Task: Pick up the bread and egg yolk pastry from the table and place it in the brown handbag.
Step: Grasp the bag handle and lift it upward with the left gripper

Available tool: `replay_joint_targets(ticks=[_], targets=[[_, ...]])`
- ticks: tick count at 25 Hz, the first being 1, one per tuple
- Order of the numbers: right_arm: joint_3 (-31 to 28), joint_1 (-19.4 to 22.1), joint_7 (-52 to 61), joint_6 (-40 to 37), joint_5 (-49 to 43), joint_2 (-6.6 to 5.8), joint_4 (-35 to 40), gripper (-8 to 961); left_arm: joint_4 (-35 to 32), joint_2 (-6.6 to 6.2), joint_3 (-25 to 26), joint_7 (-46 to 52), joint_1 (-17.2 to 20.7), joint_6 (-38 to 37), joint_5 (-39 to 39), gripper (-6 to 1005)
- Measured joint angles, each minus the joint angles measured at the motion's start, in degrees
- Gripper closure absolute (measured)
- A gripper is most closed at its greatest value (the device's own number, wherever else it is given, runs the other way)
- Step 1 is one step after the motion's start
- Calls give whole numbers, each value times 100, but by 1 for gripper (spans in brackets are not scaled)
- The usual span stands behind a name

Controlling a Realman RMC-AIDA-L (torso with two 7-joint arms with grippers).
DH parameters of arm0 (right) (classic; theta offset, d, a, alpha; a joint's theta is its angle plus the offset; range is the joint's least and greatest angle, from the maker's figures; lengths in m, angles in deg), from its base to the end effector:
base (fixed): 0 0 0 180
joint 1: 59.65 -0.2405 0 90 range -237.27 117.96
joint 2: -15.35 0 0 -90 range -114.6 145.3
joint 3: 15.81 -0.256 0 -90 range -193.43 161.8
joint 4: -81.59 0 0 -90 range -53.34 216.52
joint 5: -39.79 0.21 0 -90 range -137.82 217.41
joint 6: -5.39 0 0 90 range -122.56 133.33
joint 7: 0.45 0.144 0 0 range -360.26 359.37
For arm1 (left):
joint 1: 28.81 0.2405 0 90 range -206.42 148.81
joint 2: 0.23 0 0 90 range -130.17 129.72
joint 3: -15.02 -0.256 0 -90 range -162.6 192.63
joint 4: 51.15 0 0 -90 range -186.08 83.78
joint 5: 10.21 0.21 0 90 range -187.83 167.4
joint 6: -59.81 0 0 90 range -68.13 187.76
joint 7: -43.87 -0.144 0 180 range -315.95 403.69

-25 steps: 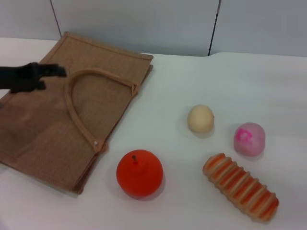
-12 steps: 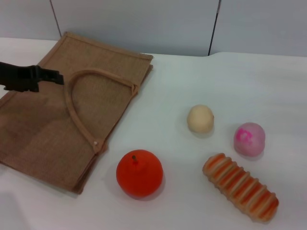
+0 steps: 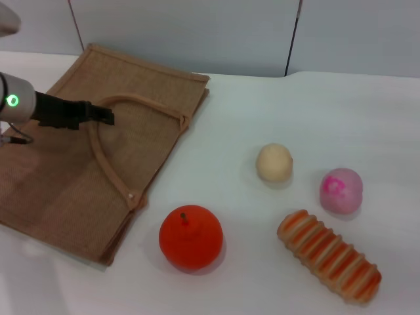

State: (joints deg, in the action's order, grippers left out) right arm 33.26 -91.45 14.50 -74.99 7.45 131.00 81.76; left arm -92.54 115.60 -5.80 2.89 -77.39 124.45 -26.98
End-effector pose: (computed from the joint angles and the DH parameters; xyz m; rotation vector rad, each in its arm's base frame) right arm 0.3089 0.3573 0.0480 -1.5411 0.3007 0.8493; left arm -0.2930 0.4314 0.0647 -1.9433 -1.5237 -0.1080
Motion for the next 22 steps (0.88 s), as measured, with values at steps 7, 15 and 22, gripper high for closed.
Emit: replay_joint_targets(ticks=[7, 15, 22], targets=[[10, -5, 0, 0, 0, 2, 0, 78, 537, 1, -177, -1, -119, -457, 6, 157], [-2, -1, 0, -2, 0, 2, 0, 79, 582, 10, -326, 99, -125, -501, 64, 168], [6, 7, -3, -2, 0, 2, 0, 79, 581, 12, -327, 129, -122, -473, 143, 178]])
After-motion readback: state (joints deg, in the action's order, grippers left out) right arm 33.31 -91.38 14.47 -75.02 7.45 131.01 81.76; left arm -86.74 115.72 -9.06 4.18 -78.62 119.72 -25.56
